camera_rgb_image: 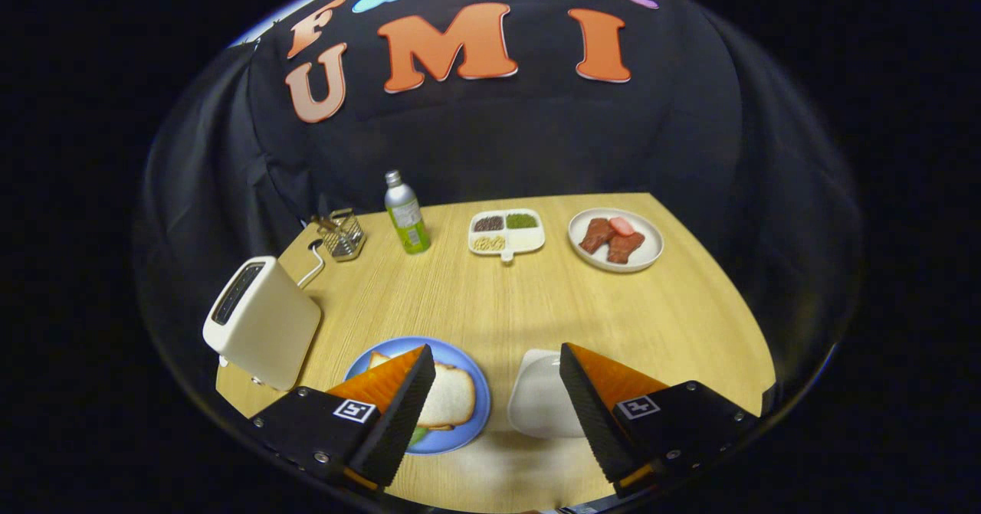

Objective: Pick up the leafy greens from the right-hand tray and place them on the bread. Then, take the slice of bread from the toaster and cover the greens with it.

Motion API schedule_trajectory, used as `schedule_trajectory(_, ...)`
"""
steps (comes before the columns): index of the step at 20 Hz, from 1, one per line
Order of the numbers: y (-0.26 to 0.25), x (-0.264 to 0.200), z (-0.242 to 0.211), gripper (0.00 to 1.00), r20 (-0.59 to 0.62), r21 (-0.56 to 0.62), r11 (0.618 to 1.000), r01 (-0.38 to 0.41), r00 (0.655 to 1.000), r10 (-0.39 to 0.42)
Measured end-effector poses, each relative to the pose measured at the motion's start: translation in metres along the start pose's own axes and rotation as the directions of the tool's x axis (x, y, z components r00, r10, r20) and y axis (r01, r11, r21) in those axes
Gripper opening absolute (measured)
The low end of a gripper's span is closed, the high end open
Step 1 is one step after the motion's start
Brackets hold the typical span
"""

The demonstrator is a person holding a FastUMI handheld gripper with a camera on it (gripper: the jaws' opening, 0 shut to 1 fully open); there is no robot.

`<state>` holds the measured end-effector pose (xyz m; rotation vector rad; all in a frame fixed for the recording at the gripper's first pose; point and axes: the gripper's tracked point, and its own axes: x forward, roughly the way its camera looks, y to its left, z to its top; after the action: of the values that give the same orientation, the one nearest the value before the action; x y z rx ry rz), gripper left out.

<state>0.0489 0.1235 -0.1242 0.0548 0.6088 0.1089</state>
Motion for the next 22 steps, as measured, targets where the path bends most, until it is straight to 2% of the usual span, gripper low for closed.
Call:
schedule_trajectory(4,-0.046,-0.038,0.050,0.98,0.139,0.038,0.998,0.051,0.989,-0.056)
schedule_trajectory(9,-0.099,-0.086,0.091,0.97,0.291,0.035,0.993,0.114,0.949,-0.119)
schedule_trajectory(14,-0.138,-0.120,0.098,0.98,0.356,0.042,0.989,0.141,0.923,-0.147)
schedule_trajectory(22,-0.169,-0.149,0.086,0.98,0.388,0.078,0.986,0.147,0.907,-0.166)
